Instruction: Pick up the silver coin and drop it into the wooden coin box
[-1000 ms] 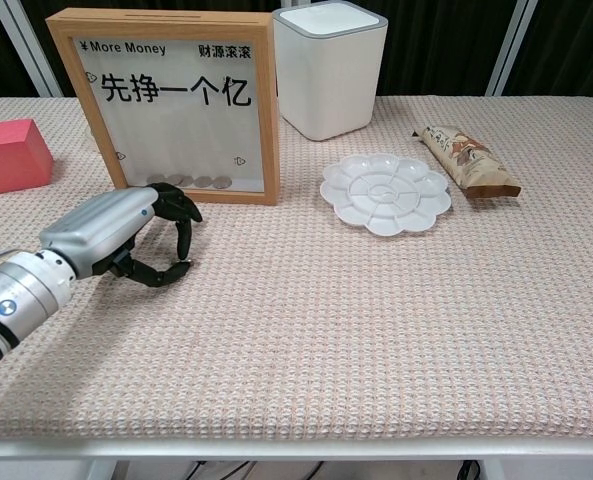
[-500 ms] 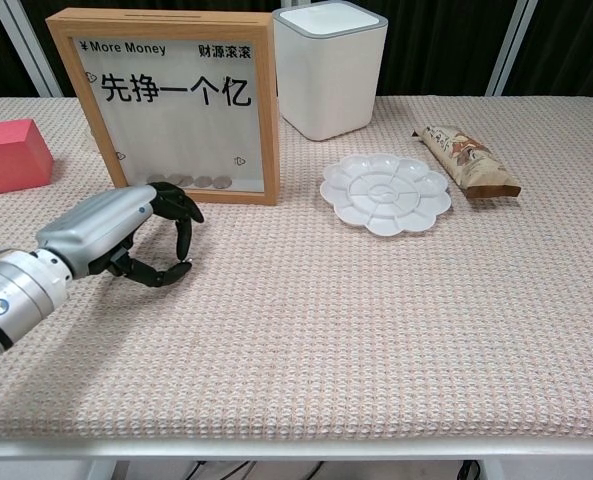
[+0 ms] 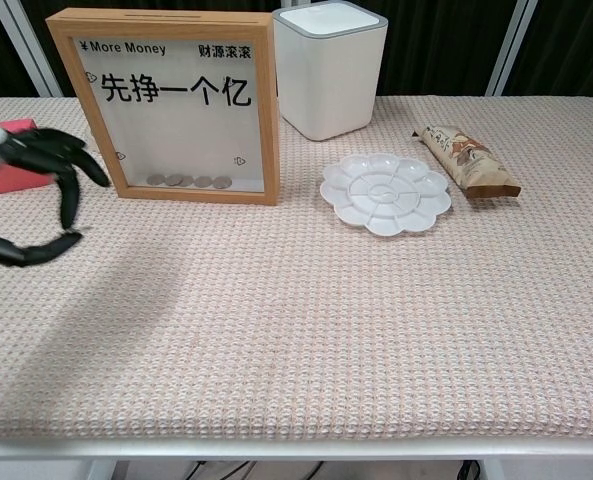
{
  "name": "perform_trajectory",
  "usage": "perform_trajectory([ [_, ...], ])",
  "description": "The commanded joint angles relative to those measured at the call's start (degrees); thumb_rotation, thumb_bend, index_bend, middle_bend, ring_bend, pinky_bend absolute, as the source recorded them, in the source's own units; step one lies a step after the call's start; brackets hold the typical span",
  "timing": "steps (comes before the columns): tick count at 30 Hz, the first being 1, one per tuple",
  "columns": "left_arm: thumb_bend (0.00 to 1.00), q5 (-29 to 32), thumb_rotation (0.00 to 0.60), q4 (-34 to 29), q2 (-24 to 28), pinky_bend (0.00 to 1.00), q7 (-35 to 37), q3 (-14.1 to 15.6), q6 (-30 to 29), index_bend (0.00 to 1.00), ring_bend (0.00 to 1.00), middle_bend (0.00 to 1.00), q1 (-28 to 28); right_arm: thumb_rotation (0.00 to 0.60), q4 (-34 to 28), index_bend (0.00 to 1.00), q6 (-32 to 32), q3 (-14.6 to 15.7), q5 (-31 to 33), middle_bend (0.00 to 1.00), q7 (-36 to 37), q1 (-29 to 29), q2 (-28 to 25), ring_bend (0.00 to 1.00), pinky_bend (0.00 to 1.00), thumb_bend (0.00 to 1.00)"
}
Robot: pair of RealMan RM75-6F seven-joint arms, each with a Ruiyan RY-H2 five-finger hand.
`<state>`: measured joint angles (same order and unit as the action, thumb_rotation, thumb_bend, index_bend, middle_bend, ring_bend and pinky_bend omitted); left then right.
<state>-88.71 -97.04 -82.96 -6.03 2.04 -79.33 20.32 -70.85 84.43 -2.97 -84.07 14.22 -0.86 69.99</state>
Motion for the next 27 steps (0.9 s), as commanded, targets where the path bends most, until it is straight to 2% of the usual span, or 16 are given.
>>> perform_trajectory([
  [1,0.35,-3.53,0.600,-13.23,13.57,0.17,-7.26,-0.51,-8.22,0.64,0.10,0.28,-3.58,0.600,-0.05,0.00,0.11,0.07,-0.28,0.00,-0.19,0.10,0.14,0.00,0.00,0.22],
  [4,0.35,-1.24,0.600,-18.82,19.23,0.18,-7.21,-5.16,-8.88,0.65,0.11,0.29,-2.33,0.600,-0.29,0.00,0.22,0.16,-0.66,0.00,-0.52,0.24,0.24,0.00,0.00,0.22],
  [8,0.35,7.13,0.600,-24.13,26.47,0.18,-8.11,-12.47,-4.08,0.66,0.11,0.30,2.07,0.600,-0.70,0.00,0.40,0.19,-0.97,0.00,-0.82,0.37,0.23,0.00,0.00,0.22],
  [11,0.35,16.20,0.600,-26.50,30.68,0.18,-7.09,-18.56,2.57,0.66,0.11,0.30,7.32,0.600,-0.84,0.00,0.33,0.20,-0.92,0.00,-1.08,0.41,0.31,0.00,0.00,0.22],
  [15,0.35,26.15,0.600,-25.10,33.13,0.18,-6.28,-23.61,12.41,0.66,0.11,0.30,14.55,0.600,-1.05,0.00,0.25,0.15,-0.72,0.00,-1.51,0.43,0.32,0.00,0.00,0.22],
  [18,0.35,33.23,0.600,-22.42,33.79,0.18,-5.30,-25.54,20.94,0.66,0.11,0.30,20.02,0.600,-1.38,0.00,0.40,0.05,-0.53,0.00,-1.94,0.34,0.13,0.00,0.00,0.22],
  [23,0.35,42.77,0.600,-17.17,33.14,0.18,-7.20,-25.82,31.73,0.65,0.11,0.29,28.57,0.600,-2.14,0.00,0.39,-0.15,-0.07,0.00,-2.70,0.26,-0.34,0.00,0.00,0.22],
  [27,0.35,48.55,0.600,-13.59,31.52,0.18,-10.42,-24.92,35.02,0.65,0.11,0.29,34.42,0.600,-2.49,0.00,-0.07,-0.22,0.22,0.00,-3.13,0.43,-0.45,0.00,0.00,0.22],
])
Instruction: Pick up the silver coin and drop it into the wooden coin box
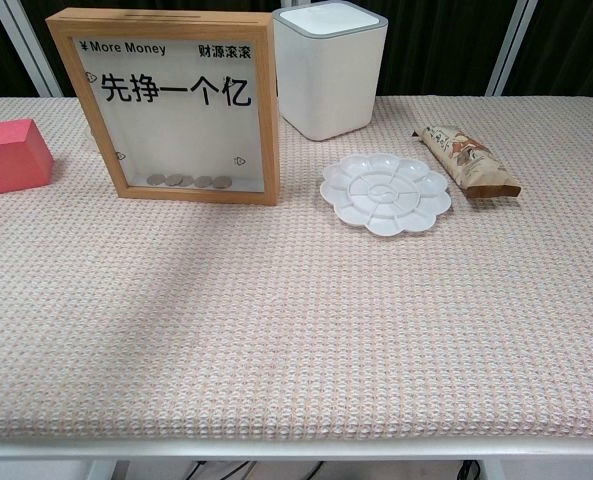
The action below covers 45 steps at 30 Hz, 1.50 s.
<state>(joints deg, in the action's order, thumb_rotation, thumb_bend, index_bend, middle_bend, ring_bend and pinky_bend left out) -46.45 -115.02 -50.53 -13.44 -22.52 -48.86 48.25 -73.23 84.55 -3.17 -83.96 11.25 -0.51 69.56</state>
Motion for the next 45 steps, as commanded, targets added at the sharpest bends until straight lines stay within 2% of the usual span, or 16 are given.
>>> perform_trajectory([
  [1,0.35,7.49,0.600,5.10,-1.33,0.18,-3.71,-0.12,5.00,0.65,0.11,0.29,7.75,0.600,-0.17,0.00,-0.31,-0.03,0.13,0.00,-0.26,0.15,-0.02,0.00,0.00,0.22],
  [5,0.35,12.61,0.600,8.24,-2.89,0.18,-7.36,1.82,7.29,0.65,0.11,0.29,13.22,0.600,-0.26,0.00,-0.64,-0.08,0.25,0.00,-0.47,0.34,0.10,0.00,0.00,0.22],
  [9,0.35,17.14,0.600,11.34,-5.03,0.18,-12.18,5.46,8.62,0.65,0.11,0.29,18.39,0.600,0.08,0.00,-0.97,-0.23,0.66,0.00,-0.13,0.40,0.23,0.00,0.00,0.22],
  [19,0.35,26.45,0.600,18.39,-8.73,0.18,-15.51,12.18,11.79,0.64,0.10,0.27,25.51,0.600,1.46,0.00,-1.98,-0.39,1.38,0.00,0.88,0.62,0.66,0.00,0.00,0.22],
  [30,0.35,30.37,0.600,19.98,-7.83,0.17,-16.54,17.36,14.54,0.64,0.09,0.26,29.80,0.600,1.68,0.00,-2.79,-0.65,1.63,0.00,0.84,1.19,0.89,0.00,0.00,0.22],
  [45,0.35,32.15,0.600,20.85,-8.38,0.17,-15.06,20.99,14.29,0.63,0.09,0.26,33.18,0.600,2.13,0.00,-2.99,-0.62,1.98,0.00,1.27,1.09,0.94,0.00,0.00,0.22],
])
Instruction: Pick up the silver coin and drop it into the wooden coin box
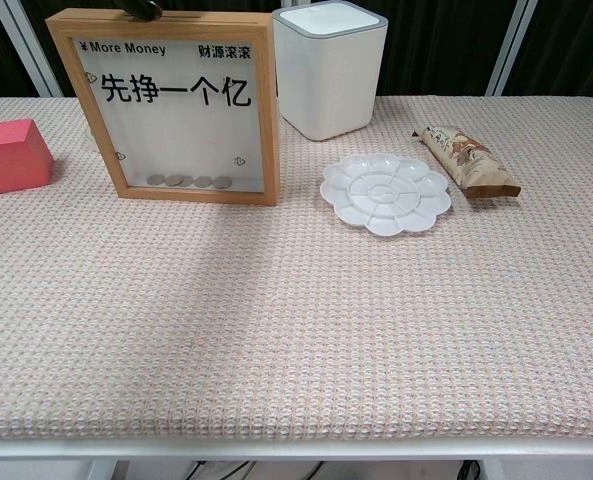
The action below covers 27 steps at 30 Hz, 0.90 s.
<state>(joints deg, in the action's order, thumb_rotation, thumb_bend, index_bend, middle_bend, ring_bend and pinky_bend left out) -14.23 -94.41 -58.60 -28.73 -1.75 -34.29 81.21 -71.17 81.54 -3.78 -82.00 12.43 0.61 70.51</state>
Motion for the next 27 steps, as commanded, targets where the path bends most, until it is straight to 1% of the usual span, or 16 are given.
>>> perform_trajectory([
  [1,0.35,-0.10,0.600,0.34,-0.46,0.17,0.34,0.33,-0.37,0.62,0.09,0.26,0.30,0.600,0.11,0.00,0.05,-0.01,0.02,0.00,0.17,-0.05,-0.03,0.00,0.00,0.22],
  [5,0.35,-0.08,0.600,0.61,-0.75,0.16,0.42,1.08,-0.42,0.60,0.10,0.26,0.85,0.600,0.25,0.00,0.05,-0.05,0.15,0.00,0.31,-0.12,-0.08,0.00,0.00,0.22],
  [8,0.35,-0.46,0.600,0.63,-0.67,0.16,0.85,1.45,-0.20,0.53,0.09,0.25,1.00,0.600,0.40,0.00,-0.14,-0.07,0.24,0.00,0.39,-0.07,-0.05,0.00,0.00,0.22],
  [11,0.35,-0.88,0.600,0.62,-0.47,0.16,1.21,1.74,-0.04,0.42,0.09,0.25,1.04,0.600,0.43,0.00,-0.19,-0.06,0.18,0.00,0.40,-0.01,0.00,0.00,0.00,0.22],
  [14,0.35,-1.63,0.600,0.36,-0.12,0.16,1.80,1.85,0.09,0.35,0.09,0.24,0.95,0.600,0.40,0.00,-0.25,-0.06,0.15,0.00,0.39,0.06,-0.01,0.00,0.00,0.23],
  [17,0.35,-2.31,0.600,-0.09,0.35,0.16,2.62,1.72,-0.08,0.31,0.09,0.24,0.75,0.600,0.38,0.00,-0.41,-0.06,0.20,0.00,0.37,0.11,0.00,0.00,0.00,0.23],
  [20,0.35,-3.22,0.600,-0.90,1.11,0.16,3.86,1.11,-0.70,0.29,0.09,0.24,0.26,0.600,0.28,0.00,-0.40,-0.06,0.17,0.00,0.29,0.14,-0.07,0.00,0.00,0.23],
  [23,0.34,-4.69,0.600,-2.91,2.57,0.16,6.14,-0.46,-2.20,0.28,0.09,0.24,-0.94,0.600,-0.01,0.00,-0.15,-0.11,0.05,0.00,0.24,0.13,-0.24,0.00,0.00,0.23],
  [26,0.30,-9.39,0.600,-7.95,5.05,0.17,9.10,-2.84,-7.45,0.27,0.09,0.24,-4.11,0.600,-0.32,0.00,0.27,-0.16,-0.12,0.00,0.41,0.03,-0.47,0.00,0.00,0.23],
  [27,0.28,-12.75,0.600,-11.05,6.31,0.18,10.19,-3.52,-11.09,0.27,0.09,0.24,-6.30,0.600,-0.34,0.00,0.41,-0.15,-0.18,0.00,0.48,-0.02,-0.54,0.00,0.00,0.23],
])
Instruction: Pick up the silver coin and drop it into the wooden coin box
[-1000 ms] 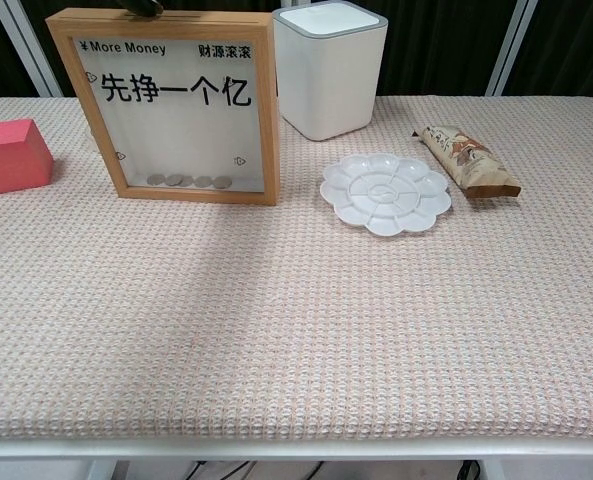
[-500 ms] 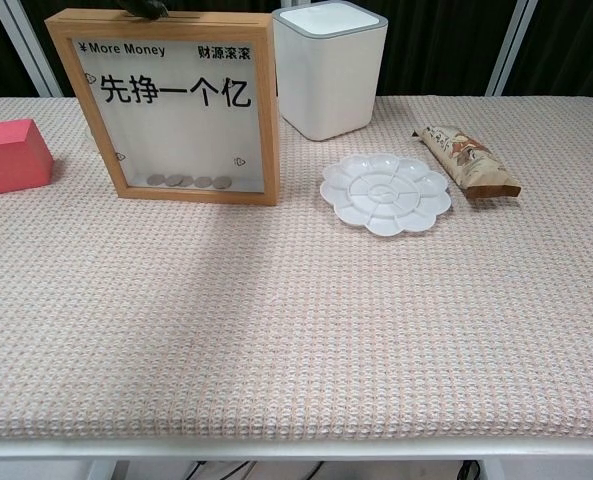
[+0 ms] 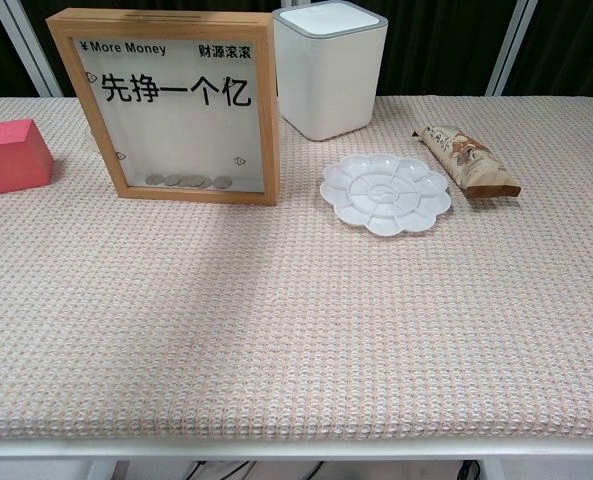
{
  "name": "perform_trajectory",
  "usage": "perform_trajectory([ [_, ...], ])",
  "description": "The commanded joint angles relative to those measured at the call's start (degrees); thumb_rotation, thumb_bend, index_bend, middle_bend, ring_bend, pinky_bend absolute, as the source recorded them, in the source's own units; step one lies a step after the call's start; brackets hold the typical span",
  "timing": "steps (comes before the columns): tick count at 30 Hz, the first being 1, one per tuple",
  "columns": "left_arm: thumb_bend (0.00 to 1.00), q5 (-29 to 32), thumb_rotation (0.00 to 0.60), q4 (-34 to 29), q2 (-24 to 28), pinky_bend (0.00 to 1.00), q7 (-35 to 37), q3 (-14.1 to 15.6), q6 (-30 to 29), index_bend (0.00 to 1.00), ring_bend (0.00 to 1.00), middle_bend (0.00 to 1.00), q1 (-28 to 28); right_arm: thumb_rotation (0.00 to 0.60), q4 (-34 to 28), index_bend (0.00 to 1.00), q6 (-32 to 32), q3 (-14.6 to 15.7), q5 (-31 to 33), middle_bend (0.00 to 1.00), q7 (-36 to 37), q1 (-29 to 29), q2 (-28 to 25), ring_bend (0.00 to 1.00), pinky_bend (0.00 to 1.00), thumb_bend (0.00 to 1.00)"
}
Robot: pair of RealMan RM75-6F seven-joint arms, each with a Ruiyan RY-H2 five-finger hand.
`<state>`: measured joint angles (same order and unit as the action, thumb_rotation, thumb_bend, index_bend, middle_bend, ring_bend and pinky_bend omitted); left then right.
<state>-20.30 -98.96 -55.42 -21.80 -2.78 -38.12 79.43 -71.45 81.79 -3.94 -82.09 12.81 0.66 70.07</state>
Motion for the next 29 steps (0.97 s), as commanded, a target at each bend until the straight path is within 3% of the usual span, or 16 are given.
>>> perform_trajectory([
  [1,0.27,-9.81,0.600,-9.04,4.06,0.18,4.02,-2.76,-10.64,0.27,0.09,0.24,-6.59,0.600,-0.04,0.00,0.23,0.00,-0.09,0.00,0.18,-0.12,-0.15,0.00,0.00,0.23],
  [4,0.20,-23.82,0.600,-16.24,5.93,0.18,5.45,-1.10,-24.91,0.27,0.09,0.24,-15.88,0.600,0.17,0.00,0.31,0.01,-0.06,0.00,0.64,-0.23,-0.22,0.00,0.00,0.23],
  [6,0.17,-35.90,0.600,-17.68,5.46,0.17,5.78,2.44,-35.68,0.27,0.09,0.23,-23.88,0.600,0.44,0.00,0.36,0.14,-0.21,0.00,0.86,-0.30,-0.17,0.00,0.00,0.23],
  [9,0.14,-50.66,0.600,-14.16,3.01,0.17,7.44,8.52,-48.05,0.25,0.08,0.22,-35.07,0.600,0.61,0.00,0.84,0.35,-0.69,0.00,0.85,-0.43,-0.09,0.00,0.00,0.23],
  [11,0.14,-57.40,0.600,-9.26,0.81,0.15,9.85,11.82,-54.14,0.21,0.06,0.18,-41.74,0.600,0.67,0.00,1.85,0.40,-1.36,0.00,0.56,-0.56,0.07,0.00,0.00,0.23],
  [17,0.31,-63.72,0.597,3.91,-4.90,0.10,13.61,15.72,-62.39,0.14,0.00,0.07,-54.29,0.600,-0.15,0.00,4.49,0.37,-2.90,0.00,-1.77,-0.81,0.30,0.00,0.00,0.23],
  [23,0.19,-63.00,0.529,12.71,-9.67,0.09,15.13,15.14,-62.97,0.11,0.00,0.06,-61.27,0.600,-2.69,0.00,6.54,0.28,-4.14,0.00,-6.28,-0.84,0.03,0.00,0.00,0.23],
  [29,0.15,-61.51,0.509,19.12,-12.79,0.08,18.77,13.95,-59.27,0.10,0.00,0.06,-65.17,0.600,-4.94,0.00,6.43,0.58,-4.70,0.00,-9.18,-0.55,-0.43,0.00,0.00,0.23],
])
